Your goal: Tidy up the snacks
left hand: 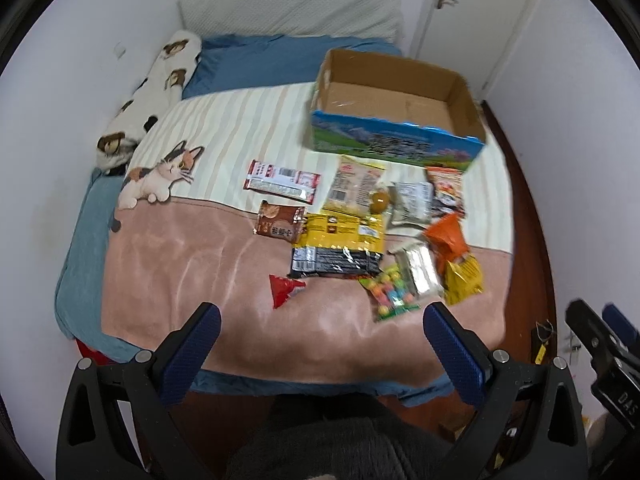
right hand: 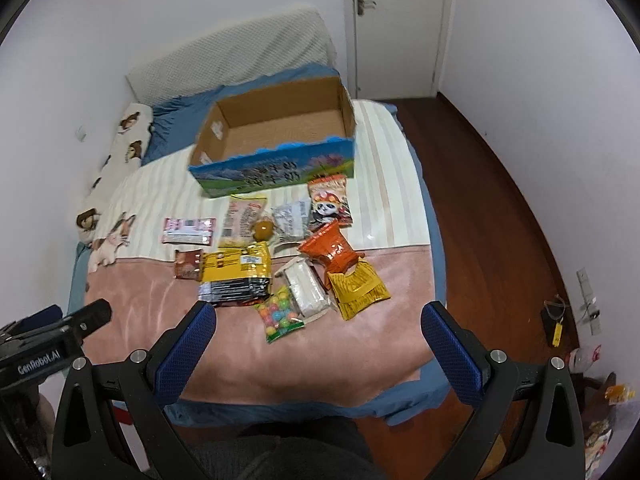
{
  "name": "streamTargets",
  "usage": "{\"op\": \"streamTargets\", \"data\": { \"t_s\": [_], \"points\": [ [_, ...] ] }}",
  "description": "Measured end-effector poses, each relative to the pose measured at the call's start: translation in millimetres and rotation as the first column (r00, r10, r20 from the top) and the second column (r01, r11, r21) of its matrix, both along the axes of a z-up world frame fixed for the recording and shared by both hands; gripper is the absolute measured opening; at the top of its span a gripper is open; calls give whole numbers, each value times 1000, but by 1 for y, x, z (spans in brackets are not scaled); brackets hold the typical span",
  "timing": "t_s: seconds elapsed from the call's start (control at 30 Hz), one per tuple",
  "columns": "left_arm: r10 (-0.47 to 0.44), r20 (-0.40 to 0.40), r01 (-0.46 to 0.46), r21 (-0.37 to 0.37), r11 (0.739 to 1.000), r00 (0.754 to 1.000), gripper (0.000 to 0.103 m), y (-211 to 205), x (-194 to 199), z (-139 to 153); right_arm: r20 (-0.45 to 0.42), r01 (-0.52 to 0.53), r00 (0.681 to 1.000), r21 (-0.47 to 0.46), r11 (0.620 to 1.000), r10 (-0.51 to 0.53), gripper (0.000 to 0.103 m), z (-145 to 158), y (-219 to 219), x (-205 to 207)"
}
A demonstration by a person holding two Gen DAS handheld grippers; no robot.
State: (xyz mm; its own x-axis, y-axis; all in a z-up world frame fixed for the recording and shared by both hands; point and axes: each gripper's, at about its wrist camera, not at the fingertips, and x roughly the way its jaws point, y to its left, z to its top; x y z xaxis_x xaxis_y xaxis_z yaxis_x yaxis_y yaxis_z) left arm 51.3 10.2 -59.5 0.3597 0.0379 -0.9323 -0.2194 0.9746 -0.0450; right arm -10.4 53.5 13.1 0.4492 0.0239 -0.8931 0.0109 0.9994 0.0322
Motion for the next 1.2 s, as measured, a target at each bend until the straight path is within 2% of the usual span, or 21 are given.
{"op": "streamTargets", "data": {
  "t_s": [0.17,0.23,0.3,0.33,0.4,0.47,0.57,0.6,0.63,0.7,0.8,0.83,0.9,0.93,1.0,1.1,1.17,1.2],
  "points": [
    [22,-85,-22,0,1000,996,103,14,49,-58,-72,33,997,5,999,-32,103,-60,-10,48],
    [57,-166,-68,-63,996,984,103,24,67,-90,-106,50,993,-6,999,-51,103,-85,-12,65],
    [106,-232,-143,-152,978,967,103,35,83,-121,-127,62,990,-20,998,-64,103,-111,-14,83],
    [135,-284,-195,-196,961,949,103,42,92,-141,-141,66,988,-28,997,-69,103,-126,-12,92],
    [178,-364,-286,-268,920,914,98,48,105,-174,-152,76,985,-31,997,-80,103,-150,-14,108],
    [229,-445,-395,-325,860,866,96,55,119,-207,-162,93,982,-28,995,-96,103,-173,-17,123],
    [271,-529,-506,-371,779,805,96,57,131,-241,-183,120,976,-22,993,-122,103,-204,-21,143],
    [281,-562,-545,-381,747,778,96,58,134,-252,-192,129,973,-17,992,-130,103,-211,-23,147],
    [297,-591,-592,-401,699,750,96,58,137,-262,-199,139,970,-9,990,-138,103,-218,-26,150],
    [330,-616,-649,-409,642,715,96,59,142,-274,-200,149,969,-2,989,-146,103,-225,-30,156],
    [373,-656,-715,-381,586,656,96,60,147,-291,-205,146,968,3,989,-142,103,-233,-32,164],
    [392,-664,-731,-357,582,636,96,61,149,-295,-206,142,969,6,990,-138,103,-235,-32,166],
    [414,-669,-742,-320,590,618,96,60,151,-300,-211,134,969,6,991,-130,103,-238,-33,171],
    [421,-667,-740,-301,602,614,96,59,152,-301,-213,131,969,12,991,-125,103,-239,-34,174],
    [424,-655,-725,-286,626,625,96,54,152,-301,-223,126,968,18,992,-119,103,-238,-37,174],
    [412,-610,-675,-289,679,676,96,43,151,-294,-226,107,969,29,994,-98,103,-234,-39,175],
    [371,-572,-602,-288,744,732,96,26,153,-284,-225,79,972,25,997,-72,103,-230,-41,171],
    [331,-553,-544,-277,792,764,94,18,155,-279,-226,65,972,18,998,-59,103,-229,-41,169]
  ]
}}
